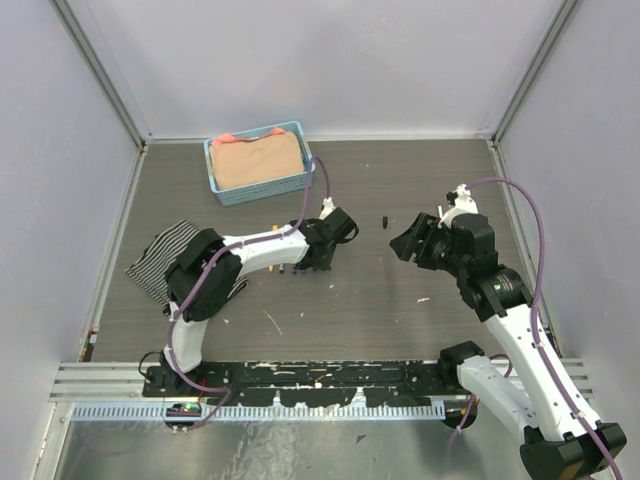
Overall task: Insert the pens into the pen caps
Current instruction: Place the pen at the center of the board.
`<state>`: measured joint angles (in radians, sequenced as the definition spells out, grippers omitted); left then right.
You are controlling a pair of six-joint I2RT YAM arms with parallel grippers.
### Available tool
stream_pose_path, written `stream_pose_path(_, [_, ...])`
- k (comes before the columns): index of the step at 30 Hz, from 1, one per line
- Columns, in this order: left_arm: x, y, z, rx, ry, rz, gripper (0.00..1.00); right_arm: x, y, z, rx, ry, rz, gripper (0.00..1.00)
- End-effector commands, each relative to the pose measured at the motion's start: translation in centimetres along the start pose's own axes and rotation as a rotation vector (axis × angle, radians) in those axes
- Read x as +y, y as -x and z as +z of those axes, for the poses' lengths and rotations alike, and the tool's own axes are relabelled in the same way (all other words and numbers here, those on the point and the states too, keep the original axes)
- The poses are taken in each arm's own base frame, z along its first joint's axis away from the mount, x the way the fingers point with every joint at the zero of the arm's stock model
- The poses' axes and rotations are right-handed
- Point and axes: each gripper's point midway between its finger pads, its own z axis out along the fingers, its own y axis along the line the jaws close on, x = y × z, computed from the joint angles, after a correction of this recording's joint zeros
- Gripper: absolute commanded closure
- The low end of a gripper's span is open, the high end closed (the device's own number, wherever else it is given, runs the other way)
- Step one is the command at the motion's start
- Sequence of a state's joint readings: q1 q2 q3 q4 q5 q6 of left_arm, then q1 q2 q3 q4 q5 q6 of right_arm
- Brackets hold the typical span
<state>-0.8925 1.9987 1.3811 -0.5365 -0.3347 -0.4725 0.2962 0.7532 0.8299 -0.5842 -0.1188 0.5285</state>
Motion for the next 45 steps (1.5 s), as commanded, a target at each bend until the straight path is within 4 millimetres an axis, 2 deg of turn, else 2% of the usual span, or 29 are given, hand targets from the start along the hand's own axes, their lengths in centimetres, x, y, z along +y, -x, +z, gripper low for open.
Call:
stream_pose_path(1, [-0.4, 1.1, 0.3, -0.023, -0.008, -0.012, 0.77, 0.6, 0.4, -0.3, -0.012, 0.029, -0.017, 0.35])
stream_pose_path(8, [-0.5, 1.1, 0.2, -0.024, -0.014, -0.017, 0.66, 0.6, 0.4, -0.3, -0.010, 0.028, -0.021, 0.35])
stream_pose_path(13, [-0.8, 2.1, -0.9, -0.042, -0.039, -0.016, 0.63, 0.2, 0.8, -0.2, -0.016, 0.001, -0.030, 0.34])
stream_pose_path(18, [-1.3, 5.1, -4.5, -0.112, -0.096, -0.007, 0.58, -1.1, 1.1, 1.0, 0.004, -0.086, -0.036, 0.35])
stream_pose_path(22, [-1.0, 7.6, -8.4, -0.181, -0.133, -0.005, 0.57, -2.6, 0.6, 3.8, 0.079, -0.161, -0.067, 0.35])
stream_pose_path(26, [0.1, 8.6, -12.4, -0.238, -0.156, -0.002, 0.56, -4.2, 1.6, 6.6, 0.081, -0.257, -0.088, 0.35])
stream_pose_path(30, [1.6, 8.1, -15.4, -0.269, -0.166, 0.006, 0.56, -5.9, 3.1, 9.5, 0.089, -0.349, -0.110, 0.35])
stream_pose_path(35, [3.4, 5.9, -17.2, -0.262, -0.164, 0.035, 0.55, -9.7, 5.7, 12.3, 0.081, -0.448, -0.064, 0.35])
stream_pose_path(42, [5.3, 3.2, -17.4, -0.226, -0.152, 0.074, 0.54, -16.6, 8.5, 14.4, 0.100, -0.584, -0.022, 0.37])
stream_pose_path(45, [5.7, 2.5, -17.1, -0.210, -0.151, 0.080, 0.54, -19.4, 8.9, 15.3, 0.149, -0.625, -0.024, 0.37])
